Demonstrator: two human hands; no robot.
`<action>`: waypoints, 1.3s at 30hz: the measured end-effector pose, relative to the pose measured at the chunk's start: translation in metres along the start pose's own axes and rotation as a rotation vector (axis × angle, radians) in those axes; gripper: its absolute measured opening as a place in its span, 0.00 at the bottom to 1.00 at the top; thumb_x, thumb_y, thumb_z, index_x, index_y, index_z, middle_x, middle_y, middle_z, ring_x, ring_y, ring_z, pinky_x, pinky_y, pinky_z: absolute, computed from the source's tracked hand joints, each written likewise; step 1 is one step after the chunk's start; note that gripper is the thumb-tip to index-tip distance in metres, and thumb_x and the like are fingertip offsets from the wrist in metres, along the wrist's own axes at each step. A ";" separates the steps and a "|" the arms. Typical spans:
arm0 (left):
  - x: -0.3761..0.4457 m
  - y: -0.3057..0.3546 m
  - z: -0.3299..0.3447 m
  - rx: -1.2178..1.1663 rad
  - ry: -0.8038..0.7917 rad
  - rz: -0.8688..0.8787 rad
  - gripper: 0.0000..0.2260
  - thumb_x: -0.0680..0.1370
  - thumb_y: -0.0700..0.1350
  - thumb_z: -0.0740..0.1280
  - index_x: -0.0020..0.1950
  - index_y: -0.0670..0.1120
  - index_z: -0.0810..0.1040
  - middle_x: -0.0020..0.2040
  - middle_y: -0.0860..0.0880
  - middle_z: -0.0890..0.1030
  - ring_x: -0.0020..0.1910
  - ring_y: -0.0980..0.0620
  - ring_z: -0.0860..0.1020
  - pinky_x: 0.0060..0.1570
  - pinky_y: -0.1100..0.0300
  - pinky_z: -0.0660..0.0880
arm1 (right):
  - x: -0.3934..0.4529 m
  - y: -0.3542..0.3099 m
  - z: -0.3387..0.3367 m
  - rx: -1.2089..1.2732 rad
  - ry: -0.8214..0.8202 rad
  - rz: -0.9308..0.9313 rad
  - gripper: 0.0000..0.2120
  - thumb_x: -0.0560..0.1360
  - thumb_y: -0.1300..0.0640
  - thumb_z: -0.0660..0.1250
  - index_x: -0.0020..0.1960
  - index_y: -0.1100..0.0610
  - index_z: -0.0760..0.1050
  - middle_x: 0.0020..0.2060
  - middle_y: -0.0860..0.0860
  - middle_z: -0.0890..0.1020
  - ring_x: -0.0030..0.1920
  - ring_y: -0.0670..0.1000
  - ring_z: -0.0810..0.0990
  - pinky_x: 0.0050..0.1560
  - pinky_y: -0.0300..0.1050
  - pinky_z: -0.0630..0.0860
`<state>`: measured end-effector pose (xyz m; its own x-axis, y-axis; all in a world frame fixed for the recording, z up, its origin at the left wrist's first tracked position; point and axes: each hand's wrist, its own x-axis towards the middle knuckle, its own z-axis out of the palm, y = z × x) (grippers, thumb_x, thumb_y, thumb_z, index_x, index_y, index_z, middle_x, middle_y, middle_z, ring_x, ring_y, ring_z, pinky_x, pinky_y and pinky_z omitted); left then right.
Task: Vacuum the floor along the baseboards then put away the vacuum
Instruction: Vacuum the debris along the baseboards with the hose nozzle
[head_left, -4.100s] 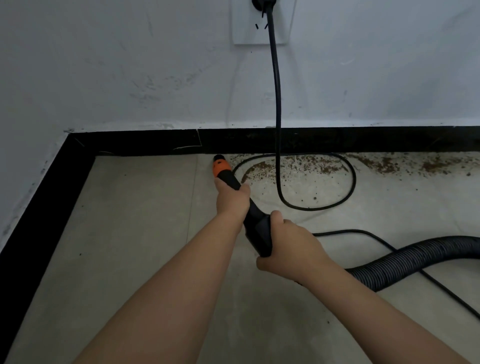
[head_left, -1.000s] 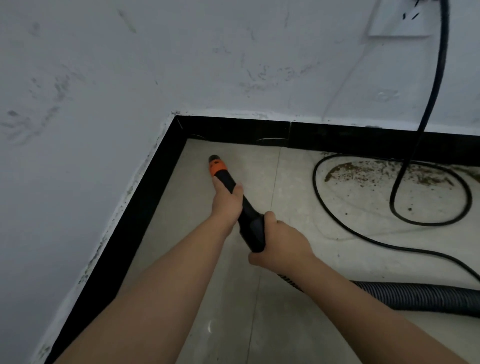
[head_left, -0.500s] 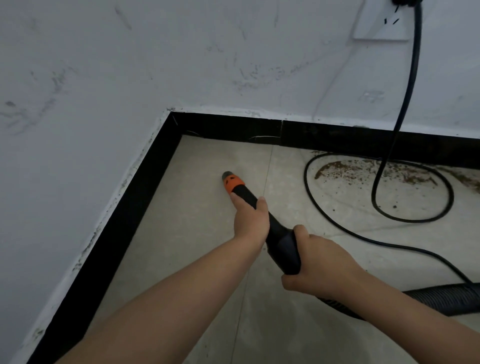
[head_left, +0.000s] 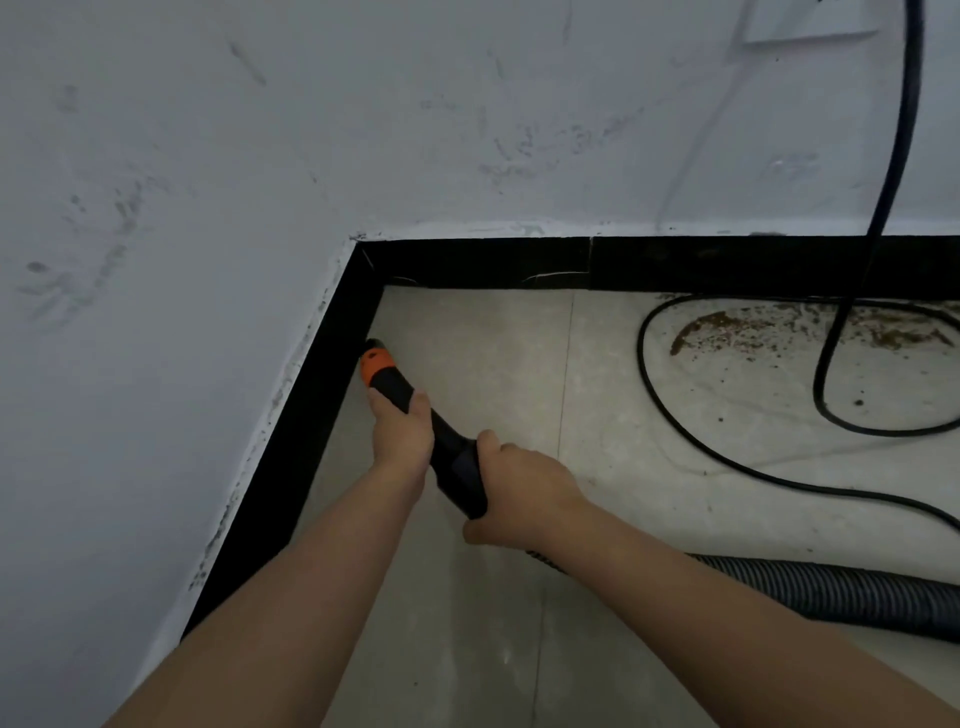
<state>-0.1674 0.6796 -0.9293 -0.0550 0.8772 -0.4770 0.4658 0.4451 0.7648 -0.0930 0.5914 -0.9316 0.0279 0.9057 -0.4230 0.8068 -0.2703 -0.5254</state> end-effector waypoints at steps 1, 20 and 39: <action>0.006 0.003 -0.001 0.004 -0.009 0.008 0.26 0.82 0.47 0.56 0.77 0.47 0.49 0.70 0.40 0.67 0.64 0.40 0.70 0.65 0.47 0.68 | 0.006 -0.002 0.000 0.005 0.013 0.010 0.28 0.69 0.50 0.72 0.61 0.57 0.61 0.53 0.55 0.75 0.43 0.53 0.73 0.30 0.41 0.66; -0.057 0.014 0.078 -0.111 -0.260 0.092 0.30 0.81 0.44 0.58 0.77 0.50 0.44 0.71 0.44 0.65 0.64 0.47 0.69 0.59 0.60 0.65 | -0.072 0.063 -0.028 0.145 0.085 0.185 0.24 0.67 0.48 0.72 0.49 0.52 0.57 0.36 0.44 0.66 0.38 0.48 0.71 0.28 0.37 0.65; -0.110 0.025 0.151 0.103 -0.623 0.256 0.31 0.81 0.46 0.59 0.77 0.50 0.43 0.70 0.45 0.66 0.57 0.51 0.69 0.55 0.62 0.66 | -0.147 0.111 -0.024 0.495 0.315 0.358 0.21 0.68 0.49 0.71 0.51 0.53 0.62 0.43 0.46 0.74 0.42 0.47 0.75 0.36 0.37 0.72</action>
<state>-0.0169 0.5665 -0.9230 0.5723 0.6715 -0.4707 0.4800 0.1911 0.8562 0.0062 0.4360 -0.9102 0.4729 0.7646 -0.4379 0.3535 -0.6199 -0.7005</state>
